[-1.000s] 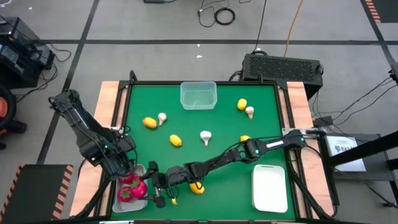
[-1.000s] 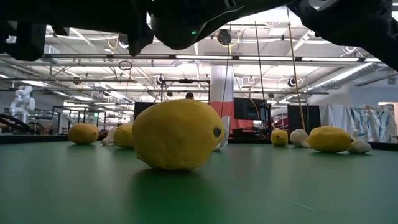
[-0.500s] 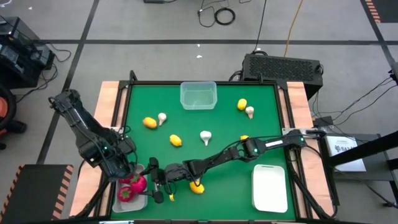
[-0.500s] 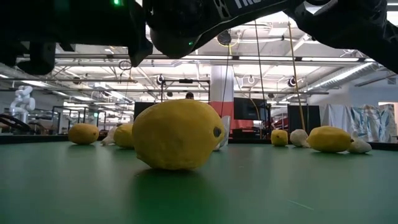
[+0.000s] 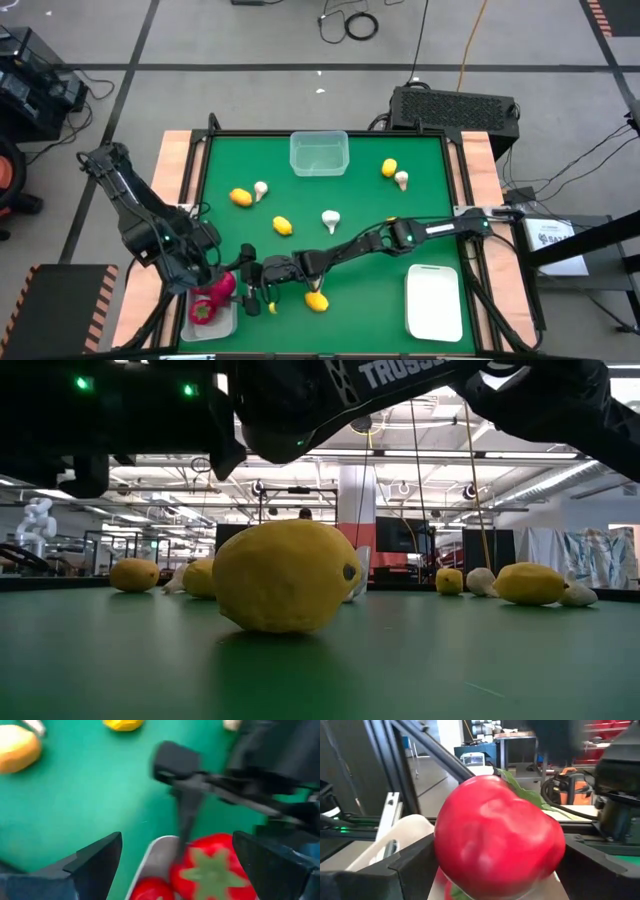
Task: Sort produce into baskets
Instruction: Put the tomato into the gray bin
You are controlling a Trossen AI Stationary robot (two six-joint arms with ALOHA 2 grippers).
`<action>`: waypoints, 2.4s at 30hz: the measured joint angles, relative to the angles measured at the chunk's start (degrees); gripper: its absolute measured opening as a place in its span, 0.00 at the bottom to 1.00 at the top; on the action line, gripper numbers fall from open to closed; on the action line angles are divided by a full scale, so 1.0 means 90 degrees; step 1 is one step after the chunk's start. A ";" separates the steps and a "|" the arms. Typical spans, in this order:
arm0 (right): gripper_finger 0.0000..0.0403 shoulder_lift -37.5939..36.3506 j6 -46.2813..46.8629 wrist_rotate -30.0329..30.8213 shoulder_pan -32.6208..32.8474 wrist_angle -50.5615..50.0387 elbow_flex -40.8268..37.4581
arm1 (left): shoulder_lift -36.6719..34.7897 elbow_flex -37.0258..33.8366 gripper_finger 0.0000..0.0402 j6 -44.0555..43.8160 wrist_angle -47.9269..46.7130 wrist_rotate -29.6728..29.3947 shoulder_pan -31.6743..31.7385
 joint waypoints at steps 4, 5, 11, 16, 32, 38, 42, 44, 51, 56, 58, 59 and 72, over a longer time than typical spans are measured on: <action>0.86 0.0000 0.0013 0.0002 -0.0087 0.0001 0.0000 | 0.0007 0.0002 0.96 0.0131 0.0182 -0.0037 0.0000; 0.86 0.0000 0.0015 0.0002 -0.0108 0.0001 0.0000 | 0.0030 0.0002 0.96 0.0119 0.0135 -0.0036 0.0000; 0.86 0.0000 0.0064 0.0010 -0.0105 -0.0003 0.0000 | 0.0498 0.0002 0.96 -0.0005 0.0098 0.0233 0.0000; 0.86 0.0000 0.0061 -0.0010 -0.0103 -0.0071 -0.0002 | 0.0804 0.0010 0.96 0.0054 0.0112 0.0352 0.0005; 0.86 0.0000 -0.0054 -0.0010 -0.0103 -0.0409 -0.0002 | 0.0806 0.0015 0.96 0.0059 -0.0305 0.1003 -0.0141; 0.86 0.0000 -0.0153 -0.0186 -0.0142 -0.0416 0.0046 | 0.0806 0.0012 0.96 0.0064 -0.0324 0.1001 -0.0141; 0.86 0.0000 -0.0157 -0.0209 -0.0178 -0.0421 0.0049 | 0.0806 0.0010 0.96 0.0066 -0.0411 0.1003 -0.0138; 0.86 0.0000 -0.0155 -0.0214 -0.0197 -0.0500 0.0058 | 0.0806 0.0007 0.96 0.0069 -0.0446 0.1005 -0.0138; 0.86 -0.0012 0.0237 -0.0595 -0.0275 -0.0613 0.0075 | 0.0811 -0.0002 0.96 0.0076 -0.0532 0.1073 -0.0138; 0.86 -0.0049 0.0524 -0.1019 -0.0399 -0.0707 0.0078 | 0.0811 -0.0002 0.96 0.0074 -0.0531 0.1078 -0.0138; 0.86 -0.0063 0.0537 -0.1084 -0.0434 -0.0742 0.0078 | 0.0811 -0.0002 0.96 0.0074 -0.0537 0.1109 -0.0138; 0.86 -0.0063 0.0535 -0.1081 -0.0441 -0.0749 0.0078 | 0.0811 -0.0002 0.96 0.0074 -0.0544 0.1132 -0.0138; 0.86 -0.0073 -0.0151 -0.0783 -0.0428 -0.0749 0.0078 | 0.0800 0.0027 0.96 0.0057 -0.0613 0.1294 -0.0138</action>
